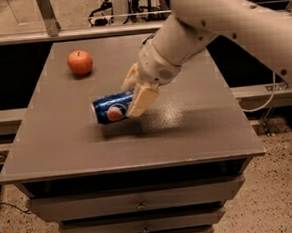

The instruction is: Pick pepsi can

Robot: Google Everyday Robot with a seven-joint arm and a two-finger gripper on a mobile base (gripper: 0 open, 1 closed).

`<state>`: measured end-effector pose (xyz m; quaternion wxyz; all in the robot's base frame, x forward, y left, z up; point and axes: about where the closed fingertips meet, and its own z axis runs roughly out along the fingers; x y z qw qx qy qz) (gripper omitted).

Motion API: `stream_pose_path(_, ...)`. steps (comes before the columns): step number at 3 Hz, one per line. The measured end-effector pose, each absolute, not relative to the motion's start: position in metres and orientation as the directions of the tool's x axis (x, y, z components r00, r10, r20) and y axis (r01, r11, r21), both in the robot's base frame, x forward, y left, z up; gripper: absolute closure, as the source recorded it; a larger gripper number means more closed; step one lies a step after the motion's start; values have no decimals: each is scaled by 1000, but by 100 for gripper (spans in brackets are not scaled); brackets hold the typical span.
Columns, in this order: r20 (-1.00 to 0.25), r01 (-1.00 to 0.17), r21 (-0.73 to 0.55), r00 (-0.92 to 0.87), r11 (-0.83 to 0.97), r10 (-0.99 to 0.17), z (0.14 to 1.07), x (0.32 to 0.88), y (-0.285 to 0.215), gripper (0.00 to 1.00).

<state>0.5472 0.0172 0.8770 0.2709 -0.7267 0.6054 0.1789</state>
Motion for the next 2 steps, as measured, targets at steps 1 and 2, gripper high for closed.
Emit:
stream_pose_path(1, -655, -986, -164, 122, -17, -745, 907, 567, -4, 100)
stream_pose_path(2, -663, -985, -174, 124, -9, -738, 914, 569, -4, 100)
